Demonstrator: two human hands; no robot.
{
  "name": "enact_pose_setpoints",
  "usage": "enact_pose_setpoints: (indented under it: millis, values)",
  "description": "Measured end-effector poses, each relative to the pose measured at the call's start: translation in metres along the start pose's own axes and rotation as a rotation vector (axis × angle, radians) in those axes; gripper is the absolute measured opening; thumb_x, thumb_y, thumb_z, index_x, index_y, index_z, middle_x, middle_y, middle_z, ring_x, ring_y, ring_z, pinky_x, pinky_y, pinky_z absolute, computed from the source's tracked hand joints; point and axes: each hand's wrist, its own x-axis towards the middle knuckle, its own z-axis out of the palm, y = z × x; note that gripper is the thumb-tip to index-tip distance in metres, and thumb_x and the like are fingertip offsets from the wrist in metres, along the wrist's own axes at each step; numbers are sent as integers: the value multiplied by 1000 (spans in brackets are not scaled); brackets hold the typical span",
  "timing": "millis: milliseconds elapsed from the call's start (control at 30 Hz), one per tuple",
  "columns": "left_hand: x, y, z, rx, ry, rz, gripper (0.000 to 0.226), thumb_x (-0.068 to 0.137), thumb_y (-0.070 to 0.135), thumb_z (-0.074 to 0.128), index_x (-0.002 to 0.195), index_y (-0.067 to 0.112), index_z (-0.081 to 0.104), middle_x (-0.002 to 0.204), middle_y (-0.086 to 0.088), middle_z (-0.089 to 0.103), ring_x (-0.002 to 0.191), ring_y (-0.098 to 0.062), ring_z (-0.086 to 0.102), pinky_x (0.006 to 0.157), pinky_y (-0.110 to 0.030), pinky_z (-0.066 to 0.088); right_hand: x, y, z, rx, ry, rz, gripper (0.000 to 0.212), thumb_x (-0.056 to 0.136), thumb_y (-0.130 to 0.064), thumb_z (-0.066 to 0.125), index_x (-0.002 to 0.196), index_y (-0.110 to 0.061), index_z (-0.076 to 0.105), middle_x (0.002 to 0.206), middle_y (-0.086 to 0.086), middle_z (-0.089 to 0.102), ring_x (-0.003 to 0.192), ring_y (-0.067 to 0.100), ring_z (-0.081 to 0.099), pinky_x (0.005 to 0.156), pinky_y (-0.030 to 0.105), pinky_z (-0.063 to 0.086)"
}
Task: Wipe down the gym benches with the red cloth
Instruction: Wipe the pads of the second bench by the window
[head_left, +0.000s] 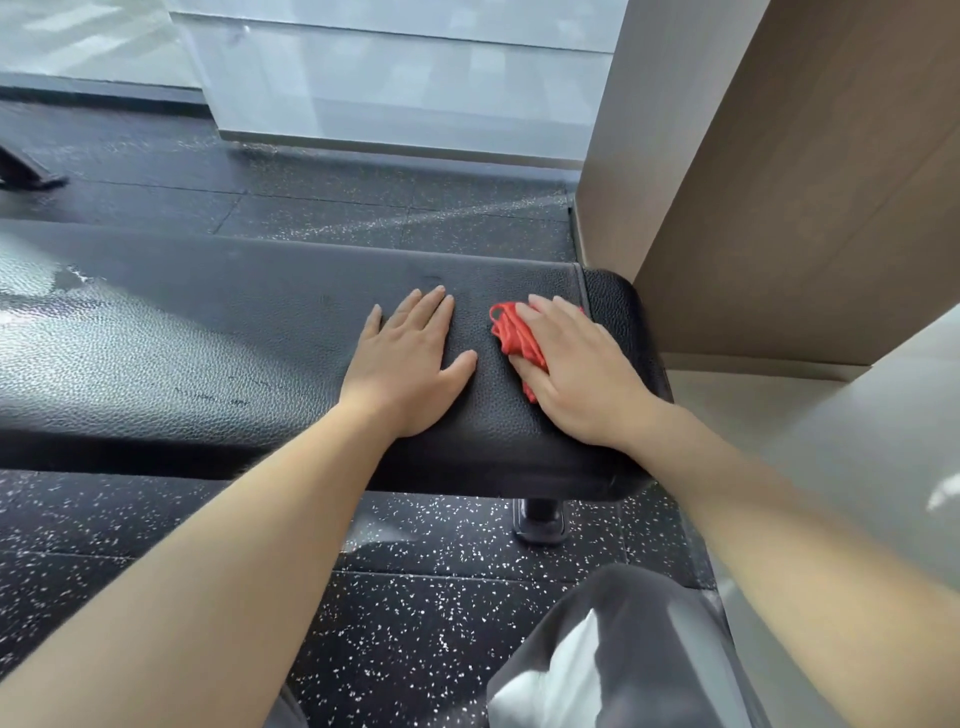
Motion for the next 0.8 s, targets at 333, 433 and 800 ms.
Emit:
enact_pose_setpoints:
  millis: [333,433,800]
  values:
    - [3,-1,3,-11,27,-8,62,96,45,29,151,21,12,159,9,6,145,-8,1,118,-39,0,91,7,7,-7,40,87,43,95,-39,38,129,-13,42,133,6,45,128,27,36,105,44,29]
    - [1,-1,2,-29,19,-3,60,97,41,28,151,21,11,159,9,5,145,-8,0,117,-38,-1,72,3,7,-16,31,59,50,96,-39,38,139,-13,34,145,6,35,136,27,27,111,44,23]
    - [-1,0,-1,-24,5,1,57,98,36,27,151,20,11,159,8,5,145,-9,1,117,-37,0,2,-6,2,4,21,7,55,97,-38,39,145,-14,27,154,4,24,143,23,17,114,38,16]
